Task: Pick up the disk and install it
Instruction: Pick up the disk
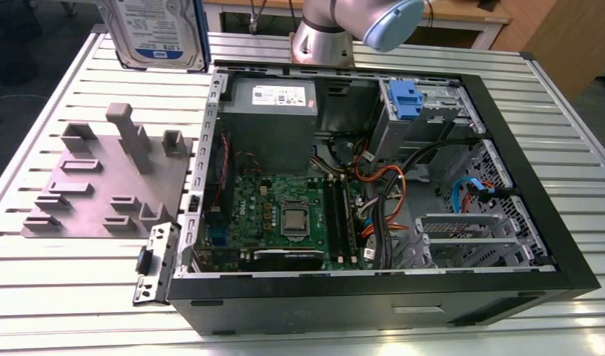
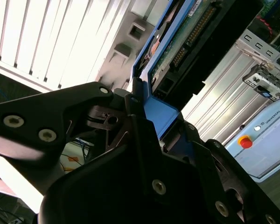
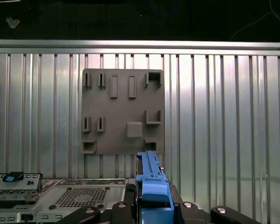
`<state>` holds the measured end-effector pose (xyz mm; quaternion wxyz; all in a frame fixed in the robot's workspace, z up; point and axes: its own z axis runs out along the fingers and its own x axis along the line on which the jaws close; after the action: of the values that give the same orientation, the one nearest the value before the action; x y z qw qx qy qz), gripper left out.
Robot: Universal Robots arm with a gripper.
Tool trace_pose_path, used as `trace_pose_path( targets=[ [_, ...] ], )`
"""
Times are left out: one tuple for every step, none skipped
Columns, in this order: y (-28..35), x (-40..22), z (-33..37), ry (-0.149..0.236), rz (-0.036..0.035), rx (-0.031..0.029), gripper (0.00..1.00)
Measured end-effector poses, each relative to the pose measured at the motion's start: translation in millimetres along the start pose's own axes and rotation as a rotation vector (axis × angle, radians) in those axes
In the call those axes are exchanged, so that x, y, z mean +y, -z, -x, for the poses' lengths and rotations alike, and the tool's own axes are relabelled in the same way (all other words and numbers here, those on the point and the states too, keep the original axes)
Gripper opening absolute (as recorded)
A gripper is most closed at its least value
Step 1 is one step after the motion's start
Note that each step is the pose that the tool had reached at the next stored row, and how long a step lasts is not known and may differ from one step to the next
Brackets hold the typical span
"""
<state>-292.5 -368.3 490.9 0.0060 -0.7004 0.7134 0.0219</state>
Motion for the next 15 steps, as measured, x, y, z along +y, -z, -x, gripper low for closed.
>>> trace_pose_path(
  targets=[
    [0.0,-0.4,0.0,0.000,0.0000,0.0000,0.37],
    [0.0,-0.8,0.0,0.000,0.0000,0.0001,0.37],
    [0.0,-1.0,0.0,0.000,0.0000,0.0000,0.37],
    [0.0,-1.3,0.0,0.000,0.0000,0.0000,0.37],
    [0.0,-1.7,0.0,0.000,0.0000,0.0000,0.37],
    [0.1,-2.0,0.0,0.000,0.0000,0.0000,0.37],
    [0.1,-2.2,0.0,0.000,0.0001,0.0000,0.37],
    [0.1,-2.5,0.0,0.000,0.0001,0.0001,0.37],
    [0.1,-2.9,0.0,0.000,0.0000,0.0000,0.37],
    [0.0,-3.2,0.0,0.000,-0.0001,-0.0001,0.37],
    [0.0,-3.3,0.0,0.000,0.0000,0.0000,0.37],
    [0.1,-4.2,0.1,0.000,0.0000,0.0000,0.37],
    [0.1,-5.7,0.1,0.000,0.0000,0.0000,0.37],
    [0.1,-5.7,0.1,0.000,0.0000,0.0000,0.37],
    [0.1,-5.9,0.1,0.000,0.0000,0.0000,0.37]
  ],
)
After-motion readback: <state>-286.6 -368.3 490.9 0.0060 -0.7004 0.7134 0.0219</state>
